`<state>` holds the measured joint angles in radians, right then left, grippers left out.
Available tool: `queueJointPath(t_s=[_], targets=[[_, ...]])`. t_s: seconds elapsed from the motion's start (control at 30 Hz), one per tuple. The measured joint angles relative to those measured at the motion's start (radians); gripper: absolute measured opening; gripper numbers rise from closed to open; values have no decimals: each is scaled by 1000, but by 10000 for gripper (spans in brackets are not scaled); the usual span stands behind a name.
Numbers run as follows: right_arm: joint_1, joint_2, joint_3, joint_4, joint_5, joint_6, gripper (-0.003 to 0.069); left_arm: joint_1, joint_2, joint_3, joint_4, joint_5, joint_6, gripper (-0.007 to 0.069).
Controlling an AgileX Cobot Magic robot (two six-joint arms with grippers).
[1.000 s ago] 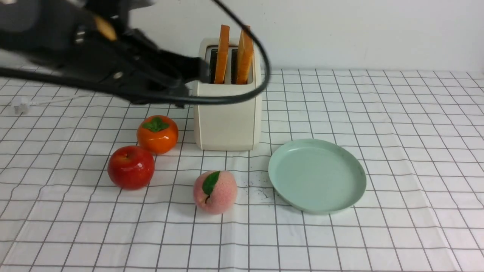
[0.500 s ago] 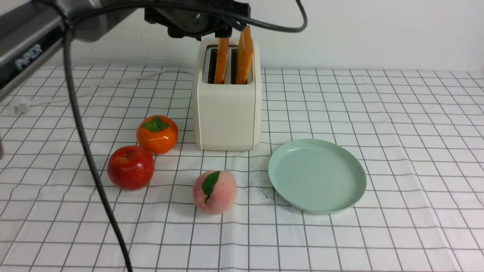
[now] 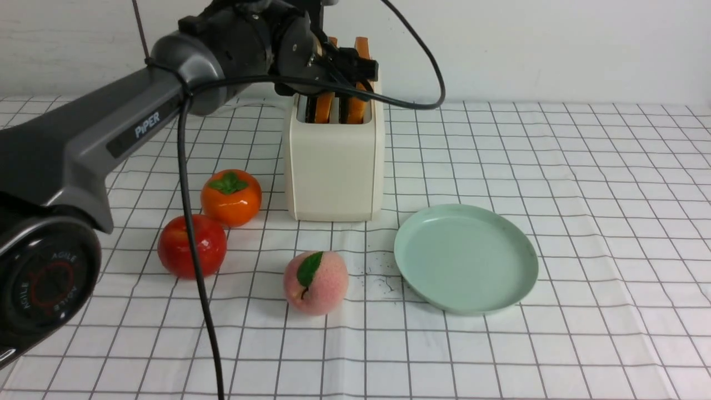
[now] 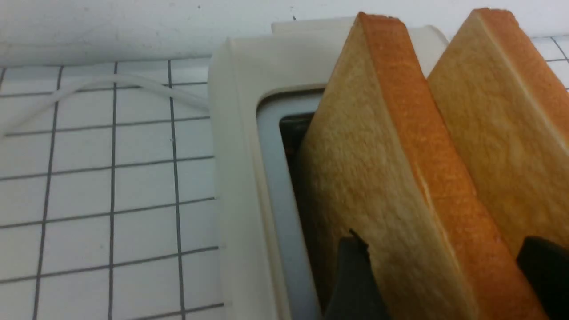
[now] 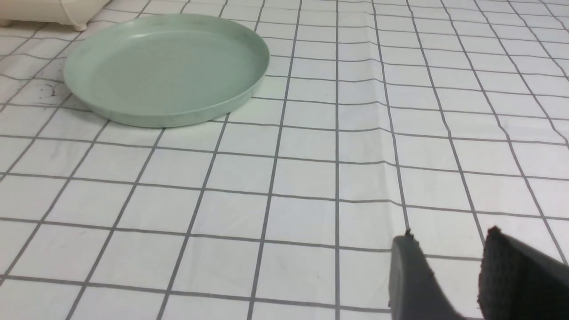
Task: Take toasted bread from bread machine on white checkered table place on plate.
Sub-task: 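Reach for a toast slice standing in the toaster with the left gripper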
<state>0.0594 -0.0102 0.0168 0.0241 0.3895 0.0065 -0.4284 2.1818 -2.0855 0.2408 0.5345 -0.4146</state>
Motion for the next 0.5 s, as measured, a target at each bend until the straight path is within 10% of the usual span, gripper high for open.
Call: queueJointPath(t_s=[0.2, 0.3, 0.5], targets=[[0, 0, 0, 0, 0, 0, 239, 0, 14, 0, 77, -45, -50, 300], [0, 0, 0, 0, 0, 0, 239, 1, 12, -1, 114, -55, -71, 105], [0, 0, 0, 0, 0, 0, 239, 3, -77, 1, 120, -19, -71, 102]])
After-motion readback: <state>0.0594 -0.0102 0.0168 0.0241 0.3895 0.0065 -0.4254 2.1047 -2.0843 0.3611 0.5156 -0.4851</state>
